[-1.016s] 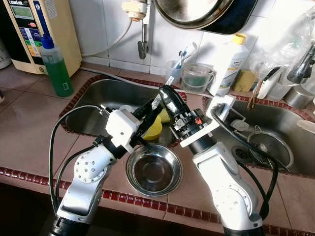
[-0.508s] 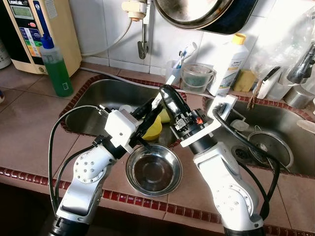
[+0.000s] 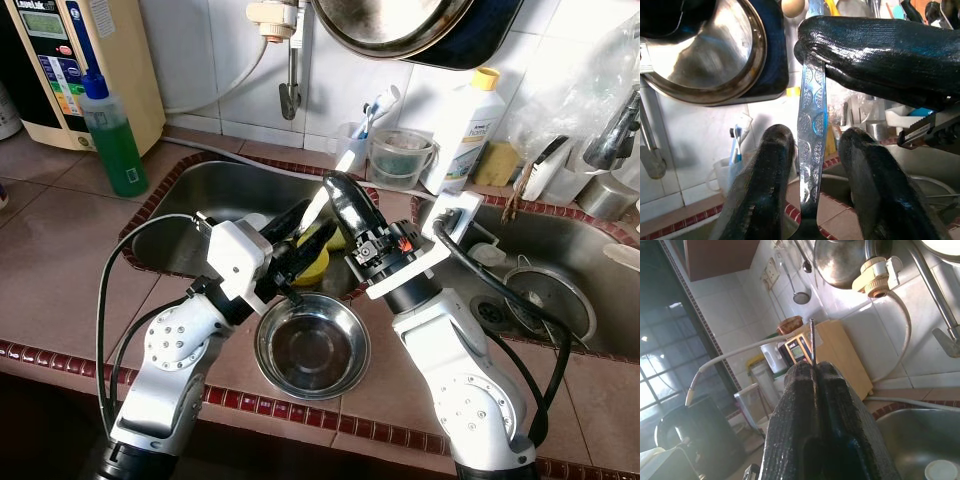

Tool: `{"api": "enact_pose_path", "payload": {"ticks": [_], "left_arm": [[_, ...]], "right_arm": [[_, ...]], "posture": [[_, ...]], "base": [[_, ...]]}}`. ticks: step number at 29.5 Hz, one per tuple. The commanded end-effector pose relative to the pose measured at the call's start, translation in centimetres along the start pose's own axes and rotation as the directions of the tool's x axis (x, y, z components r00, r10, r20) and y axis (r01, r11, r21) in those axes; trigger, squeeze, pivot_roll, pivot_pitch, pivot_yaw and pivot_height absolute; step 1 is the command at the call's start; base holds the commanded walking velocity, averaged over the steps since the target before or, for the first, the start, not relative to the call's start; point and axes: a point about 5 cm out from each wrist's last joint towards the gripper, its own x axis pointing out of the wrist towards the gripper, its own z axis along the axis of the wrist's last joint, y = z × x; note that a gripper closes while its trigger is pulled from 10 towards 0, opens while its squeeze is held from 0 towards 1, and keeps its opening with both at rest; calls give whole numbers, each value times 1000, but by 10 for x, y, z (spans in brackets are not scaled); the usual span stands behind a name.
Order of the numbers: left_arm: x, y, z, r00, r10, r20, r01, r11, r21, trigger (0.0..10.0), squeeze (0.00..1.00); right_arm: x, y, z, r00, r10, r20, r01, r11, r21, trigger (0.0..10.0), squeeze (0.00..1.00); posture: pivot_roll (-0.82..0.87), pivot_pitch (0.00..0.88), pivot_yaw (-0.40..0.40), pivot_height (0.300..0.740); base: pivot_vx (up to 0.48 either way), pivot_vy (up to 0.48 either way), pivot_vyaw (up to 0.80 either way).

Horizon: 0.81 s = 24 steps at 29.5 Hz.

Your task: Kitchen organization

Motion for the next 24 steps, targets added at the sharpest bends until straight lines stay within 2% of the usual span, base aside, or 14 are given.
{"api": "enact_pose_path", "payload": {"ticks": [1, 11, 20, 22, 24], "left_arm": [[0, 0, 3, 1000, -11, 8, 11, 1000, 2, 10000, 1000], [-3, 13, -1, 999, 40, -23, -39, 998, 45, 10000, 1000], [-6, 25, -6, 995, 62, -76, -52, 991, 127, 10000, 1000], [-7, 28, -9, 993, 68, -101, -50, 983, 175, 10000, 1000], [-8, 30, -10, 991, 71, -111, -49, 980, 191, 10000, 1000]], "right_arm": [[3, 7, 2, 999, 7, 50, -9, 999, 44, 0, 0], [5, 7, 5, 998, 6, 66, -8, 999, 33, 0, 0], [6, 5, 9, 997, 3, 80, -5, 1000, 22, 0, 0], [7, 3, 11, 996, 1, 87, -2, 1000, 14, 0, 0], [7, 2, 12, 996, 0, 91, -1, 1000, 10, 0, 0]], "posture": [[-167, 35, -60, 740], [-171, 35, -57, 740], [-168, 30, -57, 740], [-168, 27, -57, 740], [-167, 27, -56, 740]], "base": [[0, 0, 0], [0, 0, 0], [0, 0, 0], [0, 0, 0], [0, 0, 0]]}}
